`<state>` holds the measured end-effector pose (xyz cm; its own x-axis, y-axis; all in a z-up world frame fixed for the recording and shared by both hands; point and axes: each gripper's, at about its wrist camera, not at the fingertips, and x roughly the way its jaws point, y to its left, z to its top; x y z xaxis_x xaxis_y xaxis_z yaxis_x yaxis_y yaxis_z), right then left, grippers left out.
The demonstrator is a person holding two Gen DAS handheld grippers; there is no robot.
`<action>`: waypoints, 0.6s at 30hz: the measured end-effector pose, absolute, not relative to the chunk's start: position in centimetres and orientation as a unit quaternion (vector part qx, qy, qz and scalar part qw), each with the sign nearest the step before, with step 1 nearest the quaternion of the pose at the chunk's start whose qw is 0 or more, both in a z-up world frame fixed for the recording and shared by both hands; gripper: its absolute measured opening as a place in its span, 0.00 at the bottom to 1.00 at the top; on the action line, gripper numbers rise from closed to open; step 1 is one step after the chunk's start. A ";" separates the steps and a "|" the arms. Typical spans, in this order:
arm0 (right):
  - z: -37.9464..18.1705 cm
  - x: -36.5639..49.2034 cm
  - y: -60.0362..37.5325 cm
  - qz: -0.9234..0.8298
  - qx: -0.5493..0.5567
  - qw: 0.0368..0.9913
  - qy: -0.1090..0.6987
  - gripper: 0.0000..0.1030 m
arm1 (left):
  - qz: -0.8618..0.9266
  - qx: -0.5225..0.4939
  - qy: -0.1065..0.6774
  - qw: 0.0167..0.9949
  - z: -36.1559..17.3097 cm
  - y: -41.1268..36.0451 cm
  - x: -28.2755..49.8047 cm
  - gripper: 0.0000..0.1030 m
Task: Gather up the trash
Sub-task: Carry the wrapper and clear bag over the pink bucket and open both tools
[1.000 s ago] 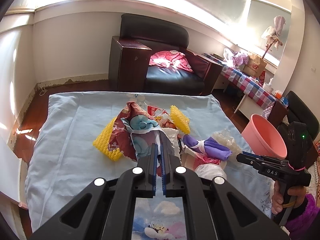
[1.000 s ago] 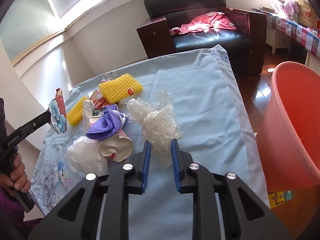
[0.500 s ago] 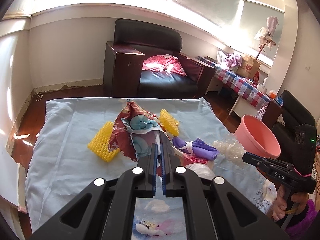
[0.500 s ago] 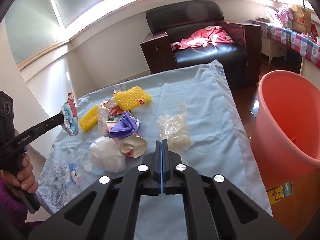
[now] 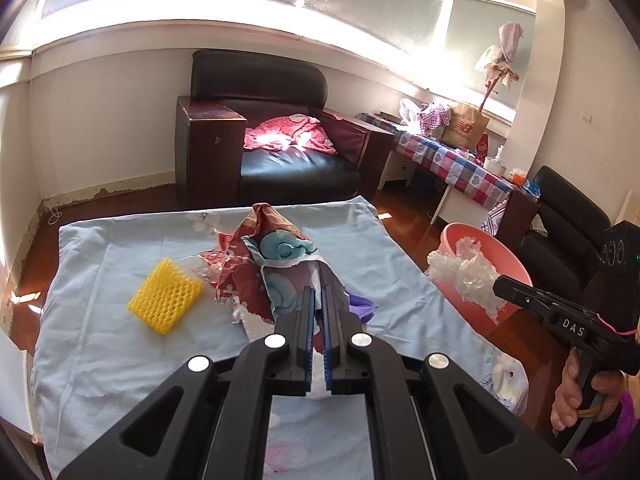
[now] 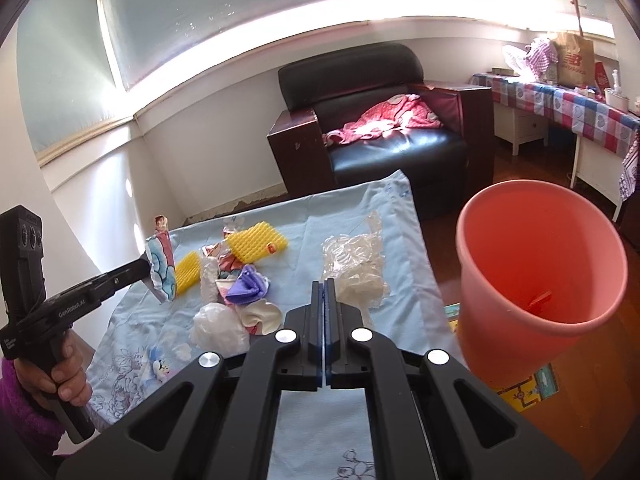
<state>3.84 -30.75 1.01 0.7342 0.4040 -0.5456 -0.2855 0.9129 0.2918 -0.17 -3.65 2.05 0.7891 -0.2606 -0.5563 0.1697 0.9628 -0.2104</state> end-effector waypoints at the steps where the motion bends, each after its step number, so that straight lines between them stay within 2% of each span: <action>1: 1.2 3.8 -31.2 0.181 0.096 0.928 0.310 0.01 | -0.121 -0.072 0.303 0.942 2.2 -4.2 -0.1 0.03; 18: 2.1 3.2 -39.6 0.073 0.121 0.950 0.277 0.01 | -0.250 -0.037 0.280 0.926 3.8 -16.3 2.7 0.03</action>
<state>3.24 -39.58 2.05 0.8360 0.2057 -0.5087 -0.0716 0.9601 0.2704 2.73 -16.35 3.82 0.7185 -0.4838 -0.4997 0.4424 0.8723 -0.2085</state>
